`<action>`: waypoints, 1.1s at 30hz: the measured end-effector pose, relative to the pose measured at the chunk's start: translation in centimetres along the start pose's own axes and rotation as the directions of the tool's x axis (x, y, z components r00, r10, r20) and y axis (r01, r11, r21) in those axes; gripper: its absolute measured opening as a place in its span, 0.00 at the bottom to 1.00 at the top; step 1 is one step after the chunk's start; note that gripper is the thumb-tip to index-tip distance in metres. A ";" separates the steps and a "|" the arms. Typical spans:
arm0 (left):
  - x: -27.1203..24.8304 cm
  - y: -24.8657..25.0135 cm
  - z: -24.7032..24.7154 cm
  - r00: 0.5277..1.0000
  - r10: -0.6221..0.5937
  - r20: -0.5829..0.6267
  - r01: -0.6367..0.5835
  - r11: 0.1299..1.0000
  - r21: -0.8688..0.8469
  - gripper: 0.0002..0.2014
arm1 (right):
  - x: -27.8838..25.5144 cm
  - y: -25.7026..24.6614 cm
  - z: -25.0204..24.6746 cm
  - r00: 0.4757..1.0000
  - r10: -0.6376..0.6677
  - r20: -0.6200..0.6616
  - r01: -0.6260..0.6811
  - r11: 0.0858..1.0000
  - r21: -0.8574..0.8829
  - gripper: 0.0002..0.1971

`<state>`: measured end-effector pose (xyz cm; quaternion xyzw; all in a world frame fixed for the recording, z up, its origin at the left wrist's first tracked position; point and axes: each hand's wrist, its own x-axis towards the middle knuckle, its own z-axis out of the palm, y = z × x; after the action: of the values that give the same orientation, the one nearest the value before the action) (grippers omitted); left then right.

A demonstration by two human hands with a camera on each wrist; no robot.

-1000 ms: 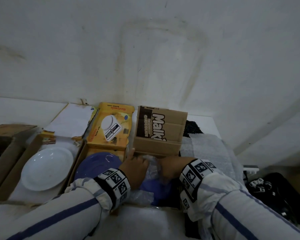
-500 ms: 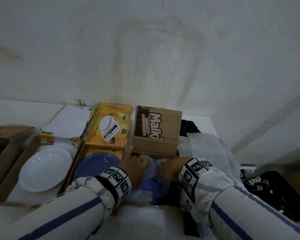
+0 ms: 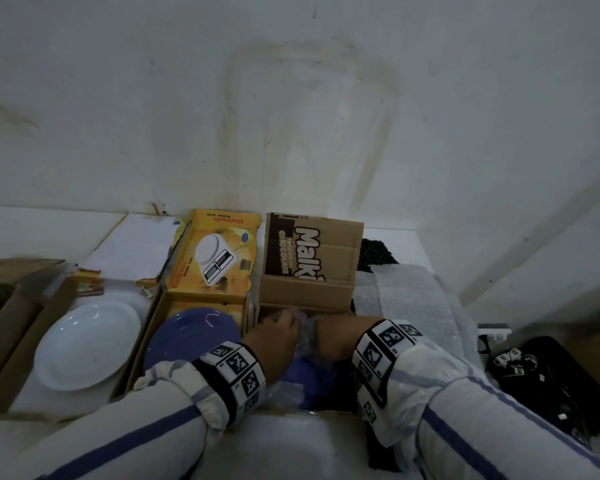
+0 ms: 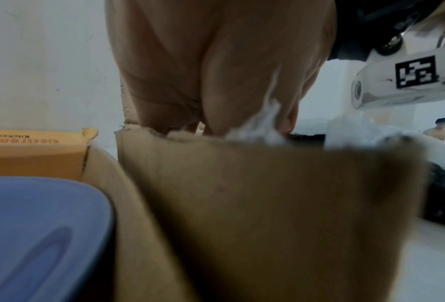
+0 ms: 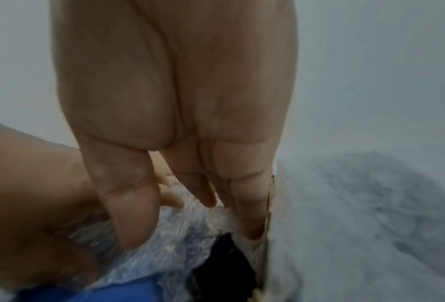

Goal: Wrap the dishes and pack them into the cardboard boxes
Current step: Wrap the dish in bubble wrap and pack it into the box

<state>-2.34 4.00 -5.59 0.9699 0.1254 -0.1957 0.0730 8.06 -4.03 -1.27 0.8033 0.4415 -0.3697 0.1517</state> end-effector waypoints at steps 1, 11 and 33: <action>0.0 0.1 0.1 1.000 0.001 -0.018 0.000 1.000 0.016 0.27 | -0.1 -0.1 -0.1 1.000 -0.001 0.031 0.000 1.000 0.027 0.18; 0.7 -0.6 -0.7 1.000 -0.003 0.020 0.003 1.000 -0.004 0.29 | -5.2 6.5 -2.0 0.898 0.168 -0.406 -0.026 0.943 0.331 0.20; 3.3 12.0 -2.3 0.980 -0.147 -0.137 -0.065 0.411 -0.909 0.11 | -8.3 10.6 5.8 0.792 0.345 -0.503 -0.002 0.826 0.563 0.28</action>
<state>4.72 -6.38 -3.71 0.7856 0.2416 -0.0023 0.5696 11.31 -18.26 -0.05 0.9252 0.2659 -0.1958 -0.1869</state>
